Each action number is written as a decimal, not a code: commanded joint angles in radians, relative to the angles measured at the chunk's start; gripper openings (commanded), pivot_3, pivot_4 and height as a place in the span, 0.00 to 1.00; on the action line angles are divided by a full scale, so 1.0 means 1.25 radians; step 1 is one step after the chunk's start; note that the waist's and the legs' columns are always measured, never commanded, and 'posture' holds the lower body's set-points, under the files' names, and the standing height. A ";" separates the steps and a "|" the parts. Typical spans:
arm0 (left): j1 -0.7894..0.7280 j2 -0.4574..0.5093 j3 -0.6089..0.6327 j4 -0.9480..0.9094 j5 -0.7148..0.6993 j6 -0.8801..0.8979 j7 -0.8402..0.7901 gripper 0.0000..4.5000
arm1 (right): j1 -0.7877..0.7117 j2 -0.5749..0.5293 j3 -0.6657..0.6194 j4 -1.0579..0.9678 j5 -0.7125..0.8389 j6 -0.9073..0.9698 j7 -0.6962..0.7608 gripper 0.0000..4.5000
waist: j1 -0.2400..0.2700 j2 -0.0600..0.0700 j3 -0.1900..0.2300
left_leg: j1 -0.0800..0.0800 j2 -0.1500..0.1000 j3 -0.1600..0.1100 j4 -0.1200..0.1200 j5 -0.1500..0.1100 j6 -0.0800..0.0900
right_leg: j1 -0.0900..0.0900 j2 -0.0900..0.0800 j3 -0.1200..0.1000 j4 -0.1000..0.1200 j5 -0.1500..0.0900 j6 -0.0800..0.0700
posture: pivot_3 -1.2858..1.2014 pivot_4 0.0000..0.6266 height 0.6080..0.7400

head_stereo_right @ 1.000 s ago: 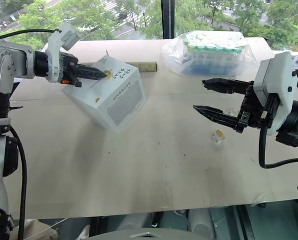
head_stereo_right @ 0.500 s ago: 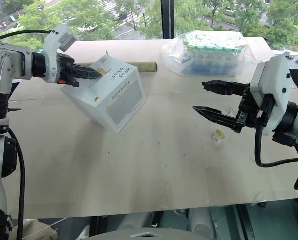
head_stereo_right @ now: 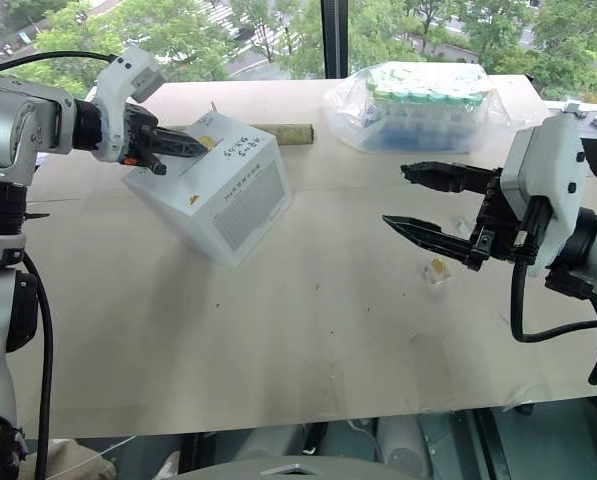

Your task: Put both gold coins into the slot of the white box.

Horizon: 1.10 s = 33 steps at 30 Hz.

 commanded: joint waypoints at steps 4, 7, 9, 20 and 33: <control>0.004 0.020 -0.015 -0.041 0.021 0.021 -0.004 0.00 | -0.032 -0.002 -0.027 -0.011 0.028 -0.023 -0.012 0.62 | -0.002 0.000 0.000 | 0.000 0.000 0.000 0.000 0.000 0.000 | 0.000 0.000 0.000 0.000 0.000 0.000 | 0.52 0.24 1.00; 0.008 0.017 -0.013 -0.048 0.038 0.005 0.014 0.06 | -0.036 -0.003 -0.029 -0.008 0.035 -0.024 -0.012 0.63 | -0.003 0.000 0.000 | 0.000 0.000 0.000 0.000 0.000 0.000 | 0.000 0.000 0.000 0.000 0.000 0.000 | 0.52 0.24 1.00; 0.009 0.013 -0.003 -0.052 0.040 -0.008 0.023 0.18 | -0.031 -0.003 -0.029 -0.007 0.034 -0.025 -0.011 0.63 | -0.003 0.000 0.000 | 0.000 0.000 0.000 0.000 0.000 0.000 | 0.000 0.000 0.000 0.000 0.000 0.000 | 0.52 0.24 1.00; 0.041 -0.069 0.398 -0.060 -0.269 0.035 -0.036 0.71 | 0.021 0.028 0.008 0.006 0.076 0.022 -0.090 0.63 | -0.010 0.000 0.000 | 0.000 0.000 0.000 0.000 0.000 0.000 | -0.001 0.000 -0.001 0.000 0.000 0.000 | 0.52 0.24 1.00; 0.596 -0.133 0.352 -0.690 -0.397 -0.173 -0.054 0.72 | 0.253 0.129 0.106 -0.021 -0.079 0.163 -0.375 1.00 | -0.005 0.002 -0.004 | 0.004 0.002 0.006 -0.002 0.000 0.000 | 0.002 -0.001 0.001 0.000 0.000 -0.001 | 0.52 0.24 1.00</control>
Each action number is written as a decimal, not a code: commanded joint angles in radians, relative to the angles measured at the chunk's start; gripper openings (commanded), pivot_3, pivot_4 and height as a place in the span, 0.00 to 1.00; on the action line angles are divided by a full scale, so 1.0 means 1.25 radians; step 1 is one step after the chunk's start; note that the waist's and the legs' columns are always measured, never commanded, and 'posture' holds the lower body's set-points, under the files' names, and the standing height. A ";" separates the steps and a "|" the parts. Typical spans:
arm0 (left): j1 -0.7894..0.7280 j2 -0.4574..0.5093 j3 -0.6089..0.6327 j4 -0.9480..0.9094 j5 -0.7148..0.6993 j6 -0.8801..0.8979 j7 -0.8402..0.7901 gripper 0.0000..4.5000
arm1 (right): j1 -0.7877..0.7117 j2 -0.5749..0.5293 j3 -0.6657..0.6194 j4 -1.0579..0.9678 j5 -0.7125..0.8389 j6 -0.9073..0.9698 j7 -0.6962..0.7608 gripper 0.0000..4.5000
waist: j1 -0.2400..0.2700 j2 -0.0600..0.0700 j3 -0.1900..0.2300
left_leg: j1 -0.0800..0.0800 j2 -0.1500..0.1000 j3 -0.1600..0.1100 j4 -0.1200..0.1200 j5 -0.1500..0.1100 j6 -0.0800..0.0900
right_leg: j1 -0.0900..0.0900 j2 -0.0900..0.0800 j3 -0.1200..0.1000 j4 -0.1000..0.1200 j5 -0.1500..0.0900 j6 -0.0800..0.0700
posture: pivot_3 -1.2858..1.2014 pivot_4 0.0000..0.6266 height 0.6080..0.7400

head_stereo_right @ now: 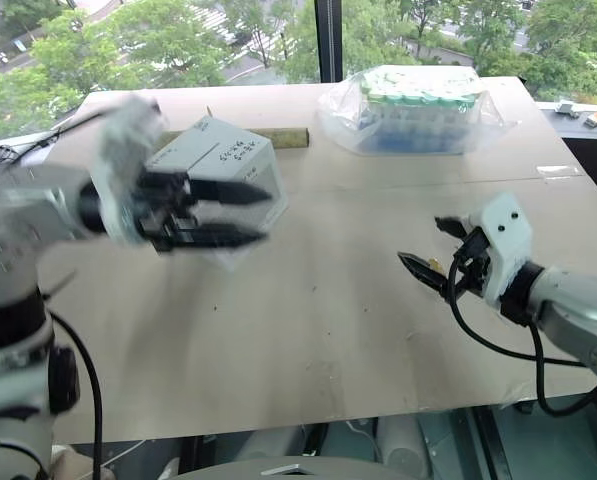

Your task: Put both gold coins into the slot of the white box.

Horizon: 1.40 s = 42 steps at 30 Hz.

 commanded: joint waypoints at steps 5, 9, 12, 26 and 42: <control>0.166 -0.043 -0.069 -0.040 0.080 -0.244 0.007 0.72 | 0.013 0.051 0.015 0.010 -0.057 0.037 -0.074 0.77 | 0.019 0.000 0.000 | 0.000 0.001 0.000 0.002 0.000 0.000 | 0.000 0.003 0.000 -0.001 0.002 -0.002 | 0.52 0.24 1.00; 0.184 -0.071 -0.099 -0.019 0.097 -0.288 0.034 0.72 | 0.002 0.068 0.041 0.049 -0.094 0.051 -0.068 0.77 | 0.028 0.000 0.000 | 0.000 0.002 0.000 0.002 0.000 0.000 | 0.000 0.003 0.000 -0.001 0.003 -0.002 | 0.52 0.24 1.00; 0.198 -0.071 -0.116 -0.018 0.102 -0.310 0.039 0.72 | -0.003 0.084 0.047 0.069 -0.113 0.058 -0.063 0.77 | 0.026 0.000 0.000 | 0.000 0.002 0.001 0.002 0.000 0.000 | 0.000 0.003 0.000 -0.001 0.003 -0.002 | 0.52 0.24 1.00; 0.217 -0.066 -0.136 -0.012 0.101 -0.337 0.069 0.72 | -0.030 0.108 0.036 0.109 -0.155 0.084 -0.032 0.24 | 0.021 0.001 0.000 | -0.001 0.002 0.000 0.001 0.000 0.000 | 0.000 0.004 0.000 -0.002 0.003 -0.002 | 0.52 0.24 1.00; 0.234 -0.052 -0.134 -0.014 0.099 -0.347 0.068 0.72 | -0.059 0.118 0.060 0.138 -0.196 0.103 0.013 0.24 | 0.021 0.001 0.000 | -0.001 0.003 0.000 0.001 0.000 0.000 | 0.000 0.004 0.000 -0.002 0.003 -0.002 | 0.52 0.24 1.00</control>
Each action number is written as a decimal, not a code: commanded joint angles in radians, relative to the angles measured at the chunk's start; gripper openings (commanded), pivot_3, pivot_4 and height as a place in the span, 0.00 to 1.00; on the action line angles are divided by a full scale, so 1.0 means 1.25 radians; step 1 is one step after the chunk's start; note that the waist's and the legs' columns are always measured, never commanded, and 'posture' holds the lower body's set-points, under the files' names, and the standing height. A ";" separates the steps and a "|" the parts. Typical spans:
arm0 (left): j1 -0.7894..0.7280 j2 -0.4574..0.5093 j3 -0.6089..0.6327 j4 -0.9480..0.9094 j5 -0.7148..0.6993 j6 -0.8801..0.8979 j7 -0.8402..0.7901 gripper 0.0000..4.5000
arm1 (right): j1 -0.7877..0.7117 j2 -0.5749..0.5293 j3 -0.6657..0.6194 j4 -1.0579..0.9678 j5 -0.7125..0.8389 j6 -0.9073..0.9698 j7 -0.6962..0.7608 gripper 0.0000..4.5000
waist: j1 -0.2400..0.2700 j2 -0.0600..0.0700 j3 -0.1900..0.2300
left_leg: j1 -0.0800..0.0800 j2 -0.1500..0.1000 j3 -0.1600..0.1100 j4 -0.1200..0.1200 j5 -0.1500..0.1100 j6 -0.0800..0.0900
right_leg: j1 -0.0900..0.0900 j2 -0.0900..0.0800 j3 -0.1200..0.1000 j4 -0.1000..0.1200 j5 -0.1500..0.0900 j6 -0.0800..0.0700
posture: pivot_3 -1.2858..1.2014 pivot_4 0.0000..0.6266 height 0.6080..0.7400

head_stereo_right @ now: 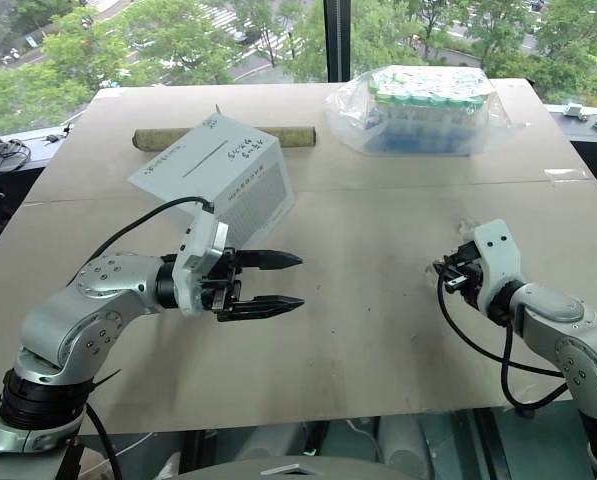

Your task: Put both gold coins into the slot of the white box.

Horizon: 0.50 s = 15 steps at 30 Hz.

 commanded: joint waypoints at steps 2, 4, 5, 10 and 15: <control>0.005 0.010 0.009 -0.011 -0.009 -0.021 -0.006 0.72 | -0.017 0.010 -0.002 0.001 -0.010 0.011 0.013 0.24 | 0.000 0.000 0.000 | 0.000 0.000 0.000 0.000 0.000 0.000 | 0.000 0.000 0.000 0.000 0.000 0.000 | 0.52 0.24 1.00; 0.006 0.011 0.009 -0.007 -0.007 -0.024 -0.007 0.72 | -0.023 0.012 0.003 0.014 -0.019 0.010 0.020 0.11 | 0.000 0.000 0.000 | 0.000 0.000 0.000 0.000 0.000 0.000 | 0.000 0.000 0.000 0.000 0.000 0.000 | 0.52 0.24 1.00; 0.007 0.011 0.009 -0.006 -0.006 -0.026 -0.007 0.72 | -0.025 0.011 0.005 0.018 -0.025 0.009 0.023 0.03 | 0.000 0.000 0.000 | 0.000 0.000 0.000 0.000 0.000 0.000 | 0.000 0.000 0.000 0.000 0.000 0.000 | 0.52 0.24 1.00; 0.007 0.011 0.008 0.001 -0.008 -0.028 -0.004 0.72 | -0.032 0.007 -0.004 0.021 -0.037 0.012 0.042 0.01 | 0.000 0.000 0.000 | 0.000 0.000 0.000 0.000 0.000 0.000 | 0.000 0.000 0.000 0.000 0.000 0.000 | 0.52 0.24 1.00; -0.003 0.006 0.008 0.019 -0.021 -0.016 -0.001 0.72 | -0.042 0.002 -0.019 0.008 -0.035 0.023 0.056 0.01 | 0.000 0.000 0.000 | 0.000 0.000 0.000 0.000 0.000 0.000 | 0.000 0.000 0.000 0.000 0.000 0.000 | 0.52 0.24 1.00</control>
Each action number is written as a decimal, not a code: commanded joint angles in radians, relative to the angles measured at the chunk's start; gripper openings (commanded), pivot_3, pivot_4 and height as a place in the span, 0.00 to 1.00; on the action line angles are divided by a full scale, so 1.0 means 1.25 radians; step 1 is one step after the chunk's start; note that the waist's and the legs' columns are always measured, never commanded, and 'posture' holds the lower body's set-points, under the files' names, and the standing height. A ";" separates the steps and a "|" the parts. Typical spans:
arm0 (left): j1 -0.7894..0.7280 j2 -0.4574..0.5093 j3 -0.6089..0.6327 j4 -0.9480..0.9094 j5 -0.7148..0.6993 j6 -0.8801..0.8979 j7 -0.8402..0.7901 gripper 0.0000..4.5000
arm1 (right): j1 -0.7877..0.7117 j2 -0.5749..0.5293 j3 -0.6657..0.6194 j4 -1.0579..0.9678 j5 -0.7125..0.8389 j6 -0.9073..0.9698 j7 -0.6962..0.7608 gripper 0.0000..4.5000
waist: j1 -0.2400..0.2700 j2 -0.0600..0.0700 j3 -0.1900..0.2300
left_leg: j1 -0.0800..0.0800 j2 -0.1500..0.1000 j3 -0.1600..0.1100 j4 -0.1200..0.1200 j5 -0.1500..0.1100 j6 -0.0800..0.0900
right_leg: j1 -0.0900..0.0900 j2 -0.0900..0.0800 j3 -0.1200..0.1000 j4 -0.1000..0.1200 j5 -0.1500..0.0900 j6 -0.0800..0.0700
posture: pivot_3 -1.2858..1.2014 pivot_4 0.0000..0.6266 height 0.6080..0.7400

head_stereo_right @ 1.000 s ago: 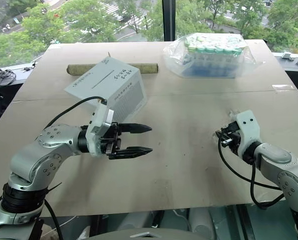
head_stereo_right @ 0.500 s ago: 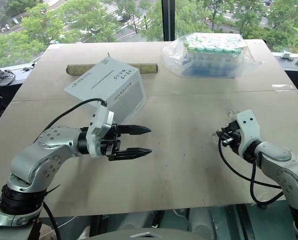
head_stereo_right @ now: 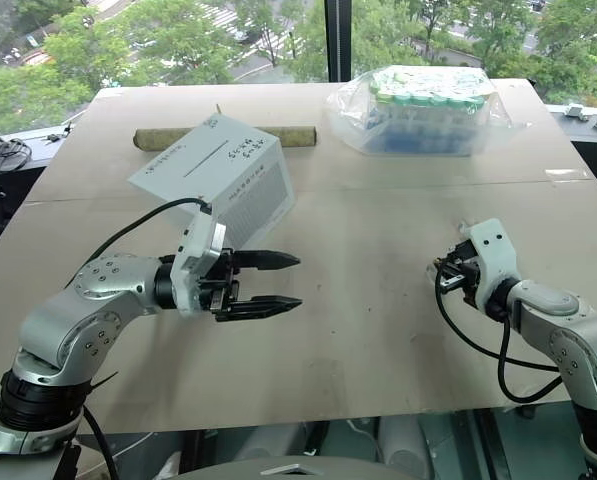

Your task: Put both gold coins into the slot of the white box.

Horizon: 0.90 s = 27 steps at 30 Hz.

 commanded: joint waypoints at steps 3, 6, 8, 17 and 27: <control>-0.027 -0.011 0.015 0.018 -0.048 0.028 0.015 0.72 | -0.017 -0.012 -0.040 -0.029 0.004 -0.002 0.024 0.01 | 0.000 0.000 0.000 | 0.000 0.000 0.000 0.000 0.000 0.000 | 0.000 0.000 0.000 0.000 0.000 0.000 | 0.52 0.24 1.00; -0.065 -0.035 0.037 0.048 -0.127 0.102 0.048 0.72 | -0.026 -0.014 -0.111 -0.065 0.070 0.007 0.051 0.01 | 0.002 0.000 0.000 | 0.000 0.000 0.000 0.000 0.000 0.000 | 0.000 0.000 0.000 0.000 0.000 0.000 | 0.52 0.24 1.00; -0.092 -0.049 0.044 0.063 -0.167 0.140 0.066 0.72 | -0.036 -0.011 -0.154 -0.083 0.127 0.016 0.065 0.01 | 0.001 0.000 0.000 | 0.000 0.000 -0.001 0.000 0.000 0.000 | 0.000 0.000 -0.001 0.000 0.000 0.000 | 0.52 0.24 1.00; -0.250 -0.123 0.029 0.155 -0.278 0.263 0.120 0.60 | -0.180 -0.015 -0.212 -0.142 0.556 0.022 -0.029 0.00 | -0.002 0.000 0.001 | 0.000 0.001 -0.001 0.000 0.000 0.000 | 0.000 0.000 -0.001 0.000 0.000 0.000 | 0.52 0.24 1.00; -0.344 -0.197 0.004 0.215 -0.287 0.295 0.106 0.35 | -0.295 -0.077 -0.076 -0.167 0.762 -0.077 -0.158 0.00 | -0.002 0.000 0.001 | -0.001 0.001 -0.001 0.000 0.000 0.000 | 0.000 0.000 -0.001 -0.001 0.000 0.000 | 0.52 0.24 1.00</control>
